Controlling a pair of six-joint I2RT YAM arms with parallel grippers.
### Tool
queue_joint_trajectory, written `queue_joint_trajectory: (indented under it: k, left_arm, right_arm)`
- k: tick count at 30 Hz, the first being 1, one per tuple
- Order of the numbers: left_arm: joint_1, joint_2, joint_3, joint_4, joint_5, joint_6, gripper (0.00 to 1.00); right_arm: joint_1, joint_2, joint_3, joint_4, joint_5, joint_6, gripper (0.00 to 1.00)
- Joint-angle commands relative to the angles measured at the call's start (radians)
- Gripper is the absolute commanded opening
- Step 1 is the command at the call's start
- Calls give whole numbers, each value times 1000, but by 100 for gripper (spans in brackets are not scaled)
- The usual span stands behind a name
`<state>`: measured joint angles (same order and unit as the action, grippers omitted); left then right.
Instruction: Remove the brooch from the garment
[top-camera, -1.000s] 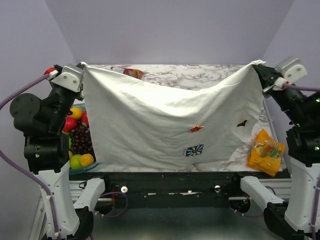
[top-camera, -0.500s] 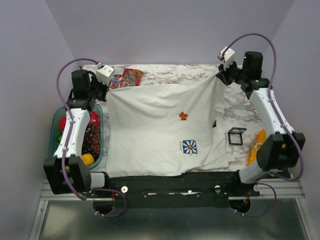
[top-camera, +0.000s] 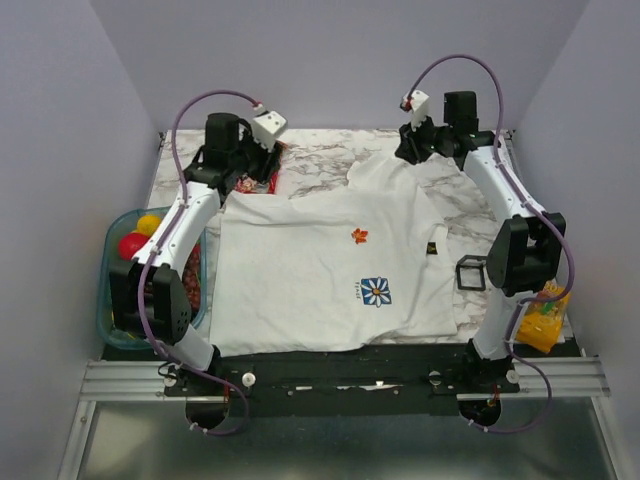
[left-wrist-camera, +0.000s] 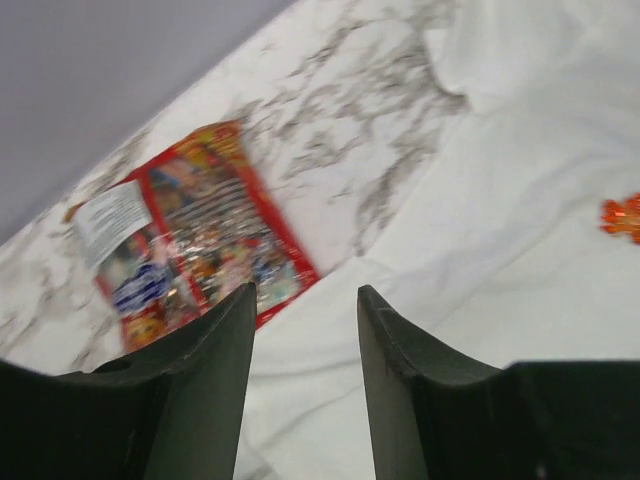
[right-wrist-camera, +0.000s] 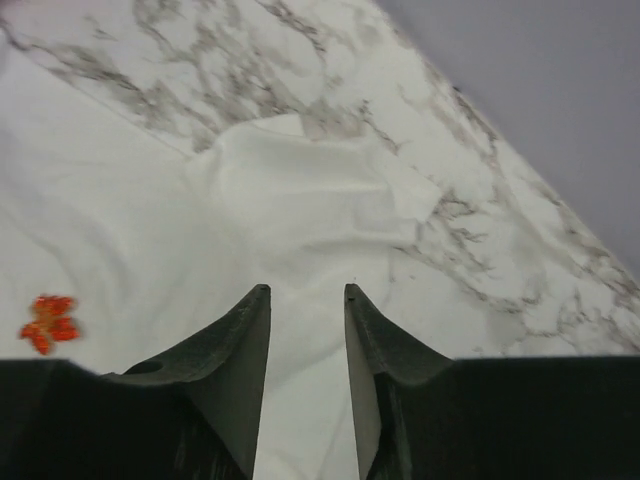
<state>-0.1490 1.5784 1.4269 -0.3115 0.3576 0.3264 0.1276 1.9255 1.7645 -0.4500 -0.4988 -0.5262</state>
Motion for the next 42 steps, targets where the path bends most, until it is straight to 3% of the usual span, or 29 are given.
queue_joint_trajectory:
  k: [1,5,8,12,15,20,26,42]
  left_arm:
    - [-90,31,-68,-47,108,-128,54]
    - [-87,72,-75,-152,162,-193,54]
    - [-69,84,-88,-250,172,-139,53]
    - [-47,84,-137,-325,167,-98,53]
    - [-44,75,-196,-342,57,-37,54]
    - [-21,74,-256,-356,-55,3,54]
    - [-9,88,-231,-379,-34,-3,54]
    - [0,97,-181,-371,-19,-36,54]
  right_arm:
    - [35,53,35,-188,-251,222,37]
    - [40,118,-22,-162,-343,455,31]
    - [53,168,-36,-156,-398,486,31]
    - [66,226,-45,-183,-428,505,31]
    - [70,266,-51,-210,-439,503,32]
    - [79,319,-53,-214,-316,516,39]
    - [89,348,-46,-219,-302,517,33]
    - [106,340,-109,-266,-244,485,34]
